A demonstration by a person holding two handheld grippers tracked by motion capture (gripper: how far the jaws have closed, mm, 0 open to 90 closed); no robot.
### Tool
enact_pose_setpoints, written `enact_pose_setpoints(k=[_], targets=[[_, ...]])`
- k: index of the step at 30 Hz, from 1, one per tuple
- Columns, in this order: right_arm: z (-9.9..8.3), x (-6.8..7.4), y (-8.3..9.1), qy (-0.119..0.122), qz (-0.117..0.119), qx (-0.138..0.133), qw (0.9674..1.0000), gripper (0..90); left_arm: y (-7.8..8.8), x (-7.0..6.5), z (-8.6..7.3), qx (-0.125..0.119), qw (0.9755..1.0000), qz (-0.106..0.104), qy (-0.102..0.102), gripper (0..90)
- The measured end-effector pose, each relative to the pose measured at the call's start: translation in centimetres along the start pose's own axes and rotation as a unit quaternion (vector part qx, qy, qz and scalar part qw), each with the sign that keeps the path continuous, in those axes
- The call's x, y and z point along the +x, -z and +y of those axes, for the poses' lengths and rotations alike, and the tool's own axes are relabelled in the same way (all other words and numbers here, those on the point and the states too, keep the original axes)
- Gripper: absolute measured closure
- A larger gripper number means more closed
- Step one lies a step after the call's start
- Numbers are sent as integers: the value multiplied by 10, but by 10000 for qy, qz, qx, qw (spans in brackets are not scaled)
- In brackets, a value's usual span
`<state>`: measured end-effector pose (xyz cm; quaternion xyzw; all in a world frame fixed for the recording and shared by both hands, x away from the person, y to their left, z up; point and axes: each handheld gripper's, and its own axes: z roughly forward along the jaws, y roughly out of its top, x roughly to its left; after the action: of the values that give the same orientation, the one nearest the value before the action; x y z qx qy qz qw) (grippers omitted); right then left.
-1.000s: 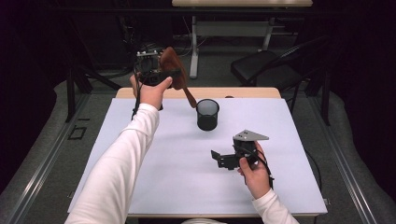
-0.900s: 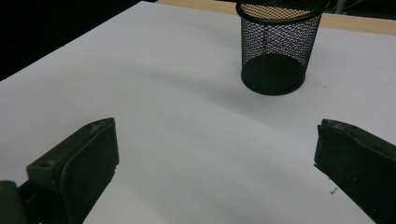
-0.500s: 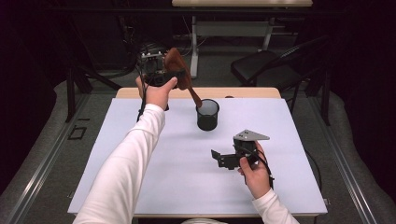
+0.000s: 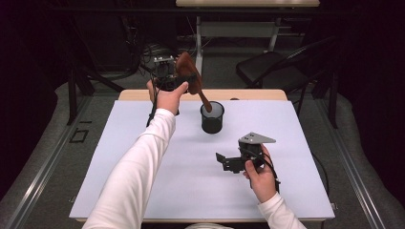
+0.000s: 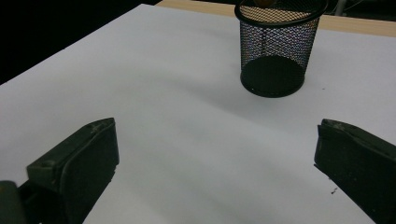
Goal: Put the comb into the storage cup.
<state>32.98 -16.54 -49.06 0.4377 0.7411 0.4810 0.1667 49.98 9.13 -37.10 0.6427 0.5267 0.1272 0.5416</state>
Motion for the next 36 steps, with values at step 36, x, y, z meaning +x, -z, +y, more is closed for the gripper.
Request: enact_pose_setpoints(k=[36], targets=[[1, -1, -1, 12, 50, 0, 10000, 0, -29, -8, -27, 227, 9997, 74, -77, 476]])
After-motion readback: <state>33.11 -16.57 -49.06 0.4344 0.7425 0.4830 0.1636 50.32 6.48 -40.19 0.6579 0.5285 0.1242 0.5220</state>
